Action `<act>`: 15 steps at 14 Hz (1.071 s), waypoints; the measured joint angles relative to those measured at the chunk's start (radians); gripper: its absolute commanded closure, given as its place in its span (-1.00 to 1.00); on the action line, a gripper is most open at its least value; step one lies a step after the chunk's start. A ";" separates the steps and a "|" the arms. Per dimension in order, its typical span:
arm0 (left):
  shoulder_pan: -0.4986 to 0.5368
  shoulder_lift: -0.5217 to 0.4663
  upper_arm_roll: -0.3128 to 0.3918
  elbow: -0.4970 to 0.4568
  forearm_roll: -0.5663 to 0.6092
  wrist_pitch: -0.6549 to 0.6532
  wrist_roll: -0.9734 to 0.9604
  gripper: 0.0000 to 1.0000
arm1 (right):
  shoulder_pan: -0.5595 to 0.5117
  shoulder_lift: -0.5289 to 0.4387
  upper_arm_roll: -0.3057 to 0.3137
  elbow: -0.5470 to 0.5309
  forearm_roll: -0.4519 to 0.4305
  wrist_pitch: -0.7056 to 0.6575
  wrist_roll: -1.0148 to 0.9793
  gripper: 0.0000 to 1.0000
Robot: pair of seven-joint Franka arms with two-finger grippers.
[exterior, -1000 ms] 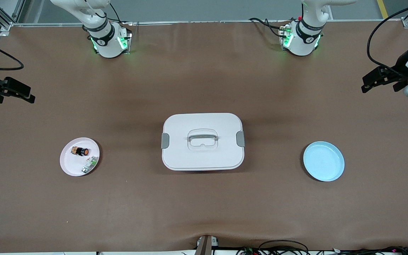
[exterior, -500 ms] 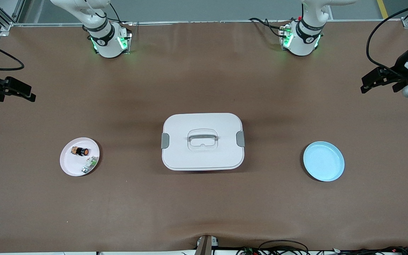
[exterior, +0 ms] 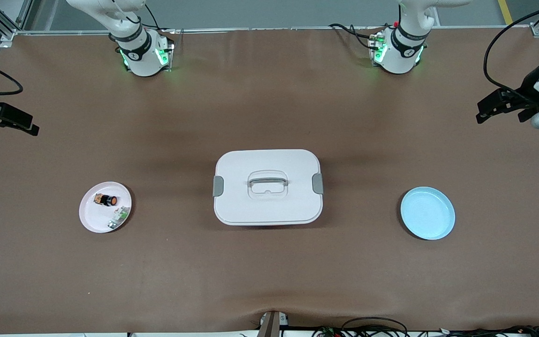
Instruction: Transfer orange switch to right arm and place
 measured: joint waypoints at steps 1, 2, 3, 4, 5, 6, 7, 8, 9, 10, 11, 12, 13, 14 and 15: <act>0.000 0.000 0.000 0.000 0.000 0.000 0.000 -1.00 | 0.001 -0.001 0.000 0.000 0.000 0.003 0.000 -1.00; 0.000 0.000 0.000 0.000 0.000 0.000 0.000 -1.00 | 0.002 -0.003 0.000 0.000 0.000 0.004 0.000 -1.00; 0.000 0.000 0.000 0.000 0.000 0.000 0.000 -1.00 | 0.002 -0.005 0.000 0.000 0.001 0.004 0.000 -1.00; -0.001 0.000 0.000 0.000 0.000 0.000 0.000 -1.00 | 0.004 -0.006 0.000 0.000 0.001 0.005 0.000 -1.00; -0.001 0.000 0.000 0.000 0.000 0.000 0.000 -1.00 | 0.009 -0.007 0.000 0.000 0.001 0.005 0.000 -1.00; -0.001 0.000 0.000 0.002 0.000 0.000 0.000 -1.00 | 0.015 -0.008 0.000 0.000 0.001 0.005 0.000 -1.00; -0.001 0.000 0.000 0.003 0.000 0.000 0.000 -1.00 | 0.021 -0.009 0.000 0.000 0.001 0.005 0.000 -1.00; -0.001 0.000 0.000 0.005 0.000 0.000 0.000 -1.00 | 0.025 -0.009 0.001 0.000 0.001 0.005 0.000 -1.00; -0.001 0.000 0.000 0.006 0.000 0.000 0.000 -1.00 | 0.026 -0.009 0.000 0.000 0.001 0.005 0.000 -1.00; -0.001 0.000 0.000 0.007 0.000 0.000 0.000 -1.00 | 0.026 -0.009 0.000 0.000 0.001 0.005 0.000 -1.00; -0.001 0.000 0.000 0.007 0.000 0.000 0.000 -1.00 | 0.026 -0.009 0.000 0.000 0.001 0.005 0.000 -1.00; -0.001 0.000 0.000 0.007 0.000 0.000 0.000 -1.00 | 0.026 -0.010 0.000 0.000 0.001 0.005 0.000 -1.00; 0.000 0.000 0.000 0.007 0.000 0.000 0.000 -1.00 | 0.026 -0.010 0.000 0.000 0.000 0.006 0.000 -1.00; 0.000 0.000 0.000 0.007 0.000 0.000 0.000 -1.00 | 0.026 -0.011 0.000 0.000 0.000 0.010 0.000 -1.00; 0.000 0.000 0.000 0.007 0.000 0.000 0.000 -1.00 | 0.026 -0.012 0.000 0.000 0.000 0.013 0.000 -1.00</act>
